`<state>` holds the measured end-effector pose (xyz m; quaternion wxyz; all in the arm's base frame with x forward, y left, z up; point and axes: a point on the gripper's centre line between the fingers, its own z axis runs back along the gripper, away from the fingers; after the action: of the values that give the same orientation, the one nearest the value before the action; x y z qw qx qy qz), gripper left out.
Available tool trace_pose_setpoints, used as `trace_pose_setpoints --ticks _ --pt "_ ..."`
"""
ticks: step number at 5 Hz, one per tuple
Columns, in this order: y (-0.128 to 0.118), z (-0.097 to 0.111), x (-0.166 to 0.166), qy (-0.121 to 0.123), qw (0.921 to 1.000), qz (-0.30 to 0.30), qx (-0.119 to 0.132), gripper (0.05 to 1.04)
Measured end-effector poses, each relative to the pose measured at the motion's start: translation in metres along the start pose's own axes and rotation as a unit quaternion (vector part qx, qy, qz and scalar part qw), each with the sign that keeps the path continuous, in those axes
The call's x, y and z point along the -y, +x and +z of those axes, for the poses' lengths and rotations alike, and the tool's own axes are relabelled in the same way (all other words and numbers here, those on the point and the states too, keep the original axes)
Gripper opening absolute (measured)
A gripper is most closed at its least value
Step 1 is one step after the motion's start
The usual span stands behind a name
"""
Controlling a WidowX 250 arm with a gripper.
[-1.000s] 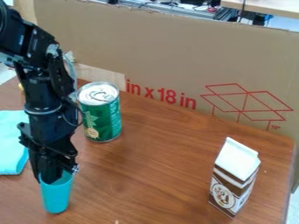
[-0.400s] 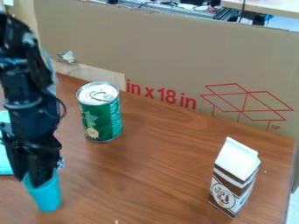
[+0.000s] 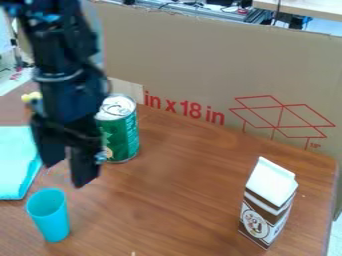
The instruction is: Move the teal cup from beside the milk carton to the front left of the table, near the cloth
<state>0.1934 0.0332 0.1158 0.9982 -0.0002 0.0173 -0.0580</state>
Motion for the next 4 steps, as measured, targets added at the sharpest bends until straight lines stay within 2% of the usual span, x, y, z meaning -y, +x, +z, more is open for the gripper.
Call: trace_pose_setpoints --ticks 1,2,4 --pt "0.007 0.007 0.04 -0.009 0.9978 -0.066 -0.001 1.001" --pt "0.009 0.004 0.075 -0.005 0.9943 -0.106 -0.003 1.0" --pt "0.013 0.003 0.089 -0.013 0.995 -0.098 -0.012 1.0"
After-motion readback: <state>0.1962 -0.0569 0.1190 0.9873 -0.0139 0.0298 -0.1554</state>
